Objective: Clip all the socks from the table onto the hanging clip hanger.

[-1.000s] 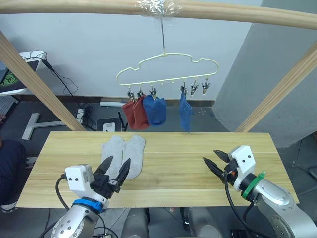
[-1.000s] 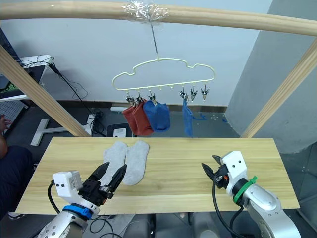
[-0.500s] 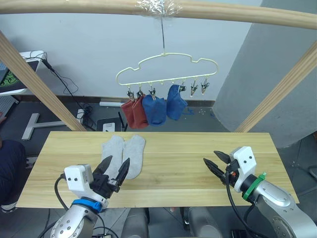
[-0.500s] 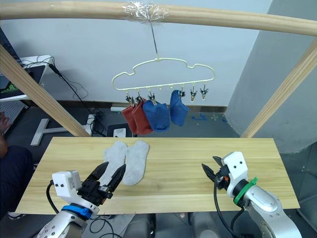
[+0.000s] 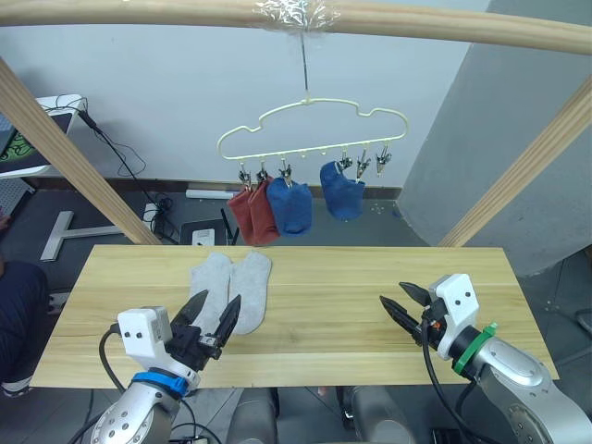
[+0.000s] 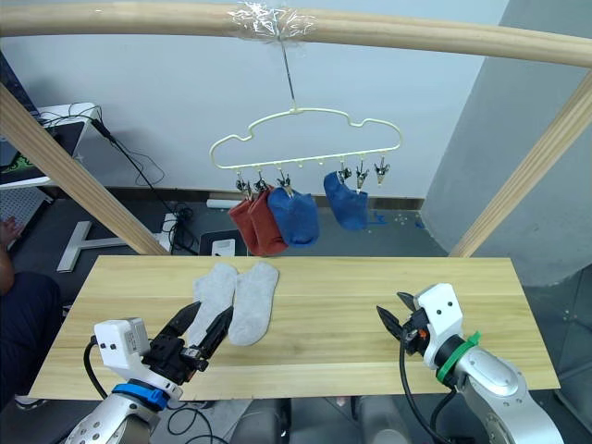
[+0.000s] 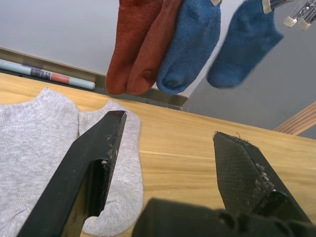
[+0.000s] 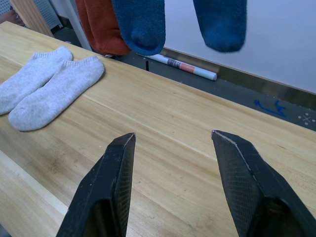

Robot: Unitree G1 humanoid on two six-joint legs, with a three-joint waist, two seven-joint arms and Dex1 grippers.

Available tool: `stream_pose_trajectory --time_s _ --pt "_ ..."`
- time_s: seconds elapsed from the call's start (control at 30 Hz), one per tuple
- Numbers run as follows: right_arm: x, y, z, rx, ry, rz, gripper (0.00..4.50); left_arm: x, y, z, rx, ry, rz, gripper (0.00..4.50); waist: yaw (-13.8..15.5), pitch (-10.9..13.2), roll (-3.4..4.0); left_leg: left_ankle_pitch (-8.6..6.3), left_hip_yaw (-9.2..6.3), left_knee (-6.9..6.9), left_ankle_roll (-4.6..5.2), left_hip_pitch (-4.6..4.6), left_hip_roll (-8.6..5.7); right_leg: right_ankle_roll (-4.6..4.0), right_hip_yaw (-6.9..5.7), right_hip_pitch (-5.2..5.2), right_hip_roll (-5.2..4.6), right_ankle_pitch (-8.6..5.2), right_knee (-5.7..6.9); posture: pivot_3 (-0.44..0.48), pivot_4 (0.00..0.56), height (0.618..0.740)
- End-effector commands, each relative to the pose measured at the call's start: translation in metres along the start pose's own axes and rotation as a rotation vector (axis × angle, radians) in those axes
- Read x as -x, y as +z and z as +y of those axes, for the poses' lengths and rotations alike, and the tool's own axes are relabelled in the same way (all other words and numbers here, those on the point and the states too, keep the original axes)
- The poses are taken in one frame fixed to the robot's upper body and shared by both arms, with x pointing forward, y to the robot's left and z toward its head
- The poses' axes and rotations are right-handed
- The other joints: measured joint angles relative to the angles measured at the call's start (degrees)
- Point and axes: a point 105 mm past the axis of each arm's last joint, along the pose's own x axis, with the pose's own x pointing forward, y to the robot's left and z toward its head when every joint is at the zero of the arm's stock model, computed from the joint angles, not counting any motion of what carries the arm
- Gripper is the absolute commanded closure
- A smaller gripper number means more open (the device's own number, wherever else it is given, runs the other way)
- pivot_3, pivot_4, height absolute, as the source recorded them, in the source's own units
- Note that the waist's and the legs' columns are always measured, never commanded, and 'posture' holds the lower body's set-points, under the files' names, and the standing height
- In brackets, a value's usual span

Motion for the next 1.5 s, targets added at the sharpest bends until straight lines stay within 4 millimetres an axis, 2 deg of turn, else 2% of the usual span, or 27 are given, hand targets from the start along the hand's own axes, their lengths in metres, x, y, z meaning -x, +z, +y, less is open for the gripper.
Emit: stream_pose_trajectory --time_s 0.03,1.27,1.5 --pt "0.0029 0.0123 0.0039 0.015 0.014 -0.050 1.96 0.0020 0.0062 -0.0021 -0.022 -0.005 -0.024 1.28 0.00 0.00 0.00 0.00 0.00 0.00 0.00 0.00 0.00 0.00 0.00 0.00 0.00 0.00 0.00 -0.131 0.243 0.740" --pt "0.0037 0.0106 0.0035 0.008 -0.005 -0.054 1.96 -0.0011 0.0037 0.0056 -0.073 0.014 -0.041 1.28 -0.03 0.01 0.01 -0.01 -0.02 -0.01 -0.02 -0.10 0.00 0.00 -0.04 -0.06 -0.01 0.00 -0.08 -0.140 0.234 0.740" --pt "0.0081 0.0084 -0.0003 0.008 -0.054 -0.043 1.96 -0.0028 0.0009 0.0052 -0.076 0.005 -0.041 1.28 -0.04 0.01 0.01 -0.01 -0.02 -0.01 -0.02 -0.10 0.00 0.00 -0.04 -0.06 -0.01 0.00 -0.08 -0.148 0.232 0.740"
